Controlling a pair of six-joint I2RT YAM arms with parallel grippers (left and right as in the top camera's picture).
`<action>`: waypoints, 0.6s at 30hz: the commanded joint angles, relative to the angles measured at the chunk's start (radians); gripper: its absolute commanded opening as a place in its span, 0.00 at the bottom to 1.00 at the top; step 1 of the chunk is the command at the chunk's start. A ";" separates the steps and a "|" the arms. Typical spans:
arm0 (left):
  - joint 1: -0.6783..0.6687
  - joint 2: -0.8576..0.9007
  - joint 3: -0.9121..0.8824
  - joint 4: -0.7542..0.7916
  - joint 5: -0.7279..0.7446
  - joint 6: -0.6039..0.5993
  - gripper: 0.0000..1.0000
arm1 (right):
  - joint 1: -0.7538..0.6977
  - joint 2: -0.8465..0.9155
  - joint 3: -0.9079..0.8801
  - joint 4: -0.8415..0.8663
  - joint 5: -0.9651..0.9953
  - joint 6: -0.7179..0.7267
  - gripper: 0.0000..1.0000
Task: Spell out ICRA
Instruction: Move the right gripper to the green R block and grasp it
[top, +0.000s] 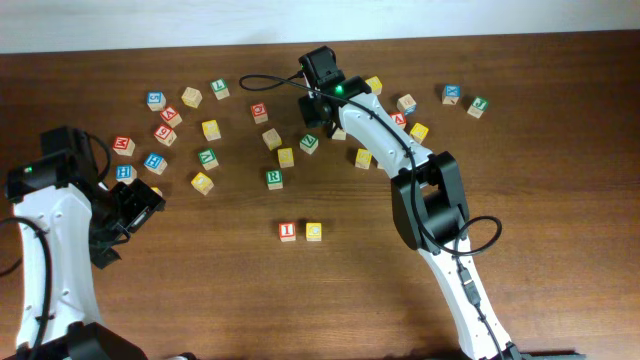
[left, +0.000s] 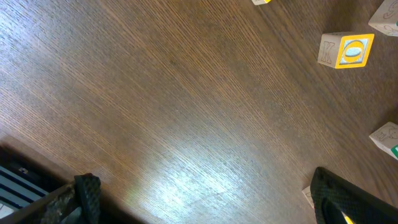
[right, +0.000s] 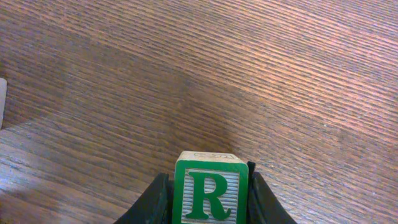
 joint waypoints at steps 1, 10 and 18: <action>0.002 -0.013 0.008 0.002 0.000 0.012 0.99 | 0.005 -0.060 -0.006 -0.036 -0.002 0.006 0.22; 0.002 -0.013 0.008 0.002 0.000 0.012 0.99 | 0.006 -0.364 -0.004 -0.542 -0.056 0.068 0.22; 0.002 -0.013 0.008 0.002 0.000 0.012 0.99 | 0.028 -0.365 -0.034 -0.933 -0.101 0.113 0.19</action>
